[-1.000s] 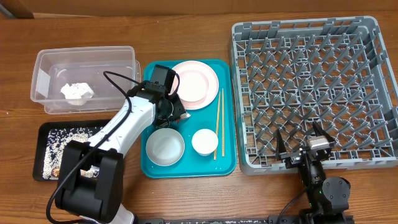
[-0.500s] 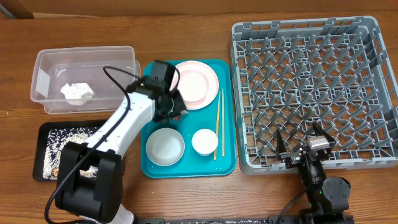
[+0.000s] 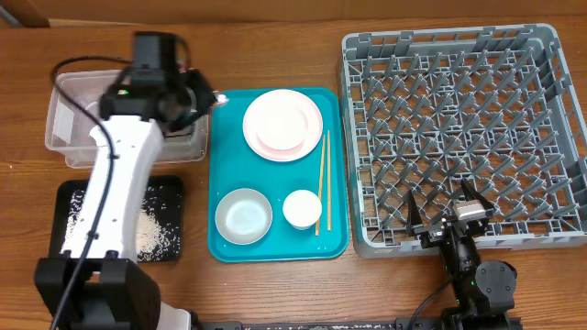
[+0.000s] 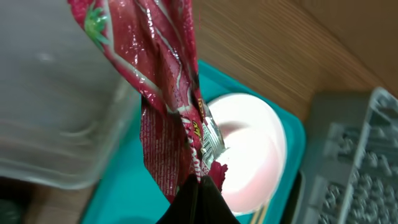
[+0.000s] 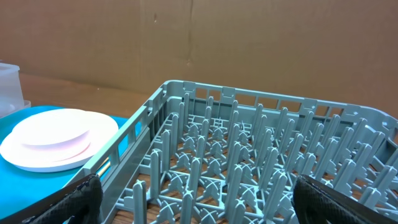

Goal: Sort waste into correct bins and load items into the dishwasher
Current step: 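Carry the red wrapper with the left gripper and drop it in the clear bin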

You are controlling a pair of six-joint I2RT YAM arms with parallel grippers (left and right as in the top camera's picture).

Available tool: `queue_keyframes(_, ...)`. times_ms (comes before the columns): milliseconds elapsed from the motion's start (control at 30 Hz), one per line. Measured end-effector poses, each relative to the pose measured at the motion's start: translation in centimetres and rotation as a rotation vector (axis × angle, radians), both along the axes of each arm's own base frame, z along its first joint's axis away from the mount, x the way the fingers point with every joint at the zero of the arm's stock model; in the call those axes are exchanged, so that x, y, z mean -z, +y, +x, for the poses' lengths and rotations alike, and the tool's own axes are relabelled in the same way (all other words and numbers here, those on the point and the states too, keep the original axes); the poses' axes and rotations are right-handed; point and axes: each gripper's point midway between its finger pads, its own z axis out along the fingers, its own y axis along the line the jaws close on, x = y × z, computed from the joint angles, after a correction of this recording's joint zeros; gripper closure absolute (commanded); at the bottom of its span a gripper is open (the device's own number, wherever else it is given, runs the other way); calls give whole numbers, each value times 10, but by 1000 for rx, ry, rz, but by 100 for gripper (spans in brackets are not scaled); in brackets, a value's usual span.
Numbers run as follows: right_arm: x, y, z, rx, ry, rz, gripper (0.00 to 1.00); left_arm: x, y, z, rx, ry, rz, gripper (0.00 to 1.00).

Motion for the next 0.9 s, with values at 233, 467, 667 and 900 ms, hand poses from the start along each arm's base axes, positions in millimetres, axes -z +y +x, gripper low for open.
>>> queue_keyframes(233, 0, 0, 0, 0, 0, 0, 0, 6, 68, -8, -163, 41, 26, 96)
queue_keyframes(467, 0, 0, 0, 0, -1, 0, 0, 8, 90, -9, -203, 47, 65, 65)
queue_keyframes(667, 0, 0, 0, 0, -1, 0, 0, 7, 94, -2, -166, 18, 110, 20)
queue_keyframes(900, 0, 0, 0, 0, 0, 0, 0, 13, 78, -14, -37, 62, 85, 25)
